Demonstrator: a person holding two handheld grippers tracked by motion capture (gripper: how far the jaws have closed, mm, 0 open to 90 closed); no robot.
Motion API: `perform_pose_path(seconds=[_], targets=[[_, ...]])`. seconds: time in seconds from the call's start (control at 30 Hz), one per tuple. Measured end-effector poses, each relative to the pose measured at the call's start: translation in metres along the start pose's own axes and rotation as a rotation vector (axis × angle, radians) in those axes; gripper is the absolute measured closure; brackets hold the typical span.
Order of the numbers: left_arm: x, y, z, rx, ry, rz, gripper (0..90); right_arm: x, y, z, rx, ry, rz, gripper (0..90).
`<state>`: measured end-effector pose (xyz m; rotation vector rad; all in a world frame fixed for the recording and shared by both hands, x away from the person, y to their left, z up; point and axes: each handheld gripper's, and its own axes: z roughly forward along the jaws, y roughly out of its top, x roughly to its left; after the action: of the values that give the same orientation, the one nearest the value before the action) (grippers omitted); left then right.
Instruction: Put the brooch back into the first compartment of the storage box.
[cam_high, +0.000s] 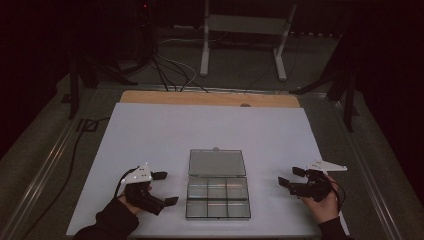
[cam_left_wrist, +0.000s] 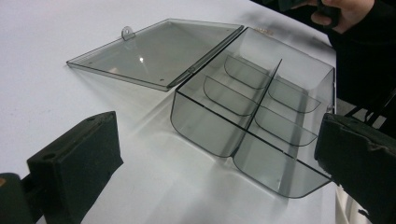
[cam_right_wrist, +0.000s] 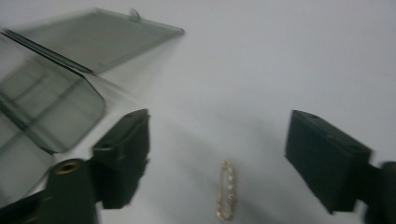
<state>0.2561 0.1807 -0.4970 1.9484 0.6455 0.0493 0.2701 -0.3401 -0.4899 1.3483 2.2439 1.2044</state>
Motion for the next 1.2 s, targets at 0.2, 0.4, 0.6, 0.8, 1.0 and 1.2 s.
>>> perform_pose_path(seconds=[0.2,0.4,0.6,0.8,1.0,1.2], targets=[[0.0,0.0,0.0,0.001,0.001,0.003,1.4,-0.001,0.0,0.003,0.041,-0.032,0.016,42.2],[0.0,0.0,0.0,0.003,0.0,0.003,1.4,-0.002,0.002,0.008,0.084,-0.054,0.032,54.0],[0.001,0.0,-0.001,0.003,0.0,0.004,1.5,-0.003,0.001,0.011,0.109,-0.062,0.043,60.0],[0.001,0.0,-0.001,0.003,0.001,0.004,1.4,0.001,-0.001,0.013,0.161,-0.059,0.033,67.4],[0.0,0.0,-0.001,0.007,0.001,0.007,1.4,0.005,-0.004,0.016,0.207,-0.068,0.017,69.9],[0.0,0.001,-0.002,0.002,0.002,0.008,1.5,0.008,-0.005,0.021,0.254,-0.109,-0.012,78.2]])
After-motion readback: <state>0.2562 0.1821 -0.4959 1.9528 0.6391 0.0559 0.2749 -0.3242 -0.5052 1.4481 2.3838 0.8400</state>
